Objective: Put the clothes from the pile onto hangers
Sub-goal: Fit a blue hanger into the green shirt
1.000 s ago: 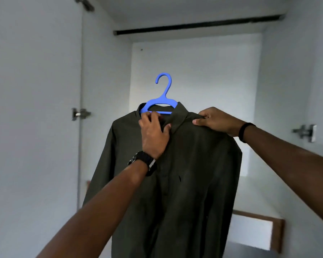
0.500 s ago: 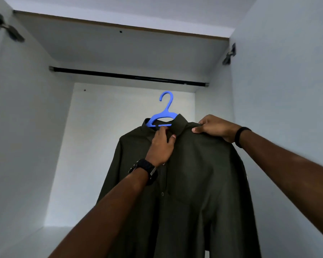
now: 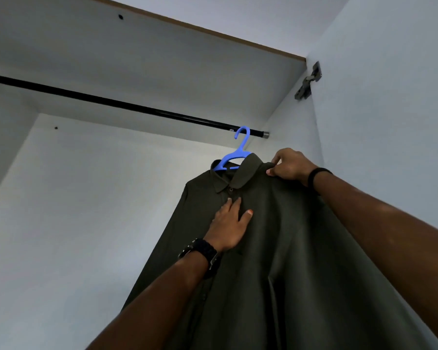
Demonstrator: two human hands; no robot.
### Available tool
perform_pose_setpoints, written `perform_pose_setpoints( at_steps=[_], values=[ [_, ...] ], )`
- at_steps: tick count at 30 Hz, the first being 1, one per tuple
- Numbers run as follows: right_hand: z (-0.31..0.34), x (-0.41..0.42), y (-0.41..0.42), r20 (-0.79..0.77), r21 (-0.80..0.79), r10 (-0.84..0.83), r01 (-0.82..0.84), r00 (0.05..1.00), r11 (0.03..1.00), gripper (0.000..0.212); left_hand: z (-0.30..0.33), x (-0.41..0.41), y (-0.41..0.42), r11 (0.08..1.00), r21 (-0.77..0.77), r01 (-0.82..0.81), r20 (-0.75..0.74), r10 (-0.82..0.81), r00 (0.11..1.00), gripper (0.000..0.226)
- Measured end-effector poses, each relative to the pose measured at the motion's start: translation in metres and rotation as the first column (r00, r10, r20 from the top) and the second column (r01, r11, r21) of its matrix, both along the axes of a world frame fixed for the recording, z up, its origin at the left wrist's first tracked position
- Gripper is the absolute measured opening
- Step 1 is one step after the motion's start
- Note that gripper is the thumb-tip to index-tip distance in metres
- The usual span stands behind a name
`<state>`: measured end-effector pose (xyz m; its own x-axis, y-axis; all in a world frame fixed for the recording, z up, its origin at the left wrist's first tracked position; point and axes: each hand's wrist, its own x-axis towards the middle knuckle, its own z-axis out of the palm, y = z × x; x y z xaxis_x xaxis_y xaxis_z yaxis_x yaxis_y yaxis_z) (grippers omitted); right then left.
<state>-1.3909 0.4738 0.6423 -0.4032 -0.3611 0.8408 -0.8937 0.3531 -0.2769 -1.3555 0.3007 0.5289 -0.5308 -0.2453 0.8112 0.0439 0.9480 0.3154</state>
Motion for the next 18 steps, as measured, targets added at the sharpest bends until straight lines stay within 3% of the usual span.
perform_pose_setpoints(
  at_steps=[4,9,18],
  values=[
    [0.015,-0.027,-0.035,-0.061,-0.04,-0.091,0.089,0.994,0.995,0.03,0.011,-0.041,-0.035,1.0,-0.019,0.018,0.078,-0.016,0.997,0.062],
    [0.039,-0.051,-0.072,-0.133,-0.083,-0.24,0.23,0.962,0.97,0.018,0.023,-0.091,-0.074,0.994,-0.076,0.08,0.165,-0.067,0.984,0.063],
    [0.085,-0.095,-0.103,-0.252,-0.099,-0.49,0.481,0.834,0.871,0.032,0.05,-0.163,-0.117,0.969,-0.136,0.205,0.157,-0.183,0.97,0.075]
  ],
)
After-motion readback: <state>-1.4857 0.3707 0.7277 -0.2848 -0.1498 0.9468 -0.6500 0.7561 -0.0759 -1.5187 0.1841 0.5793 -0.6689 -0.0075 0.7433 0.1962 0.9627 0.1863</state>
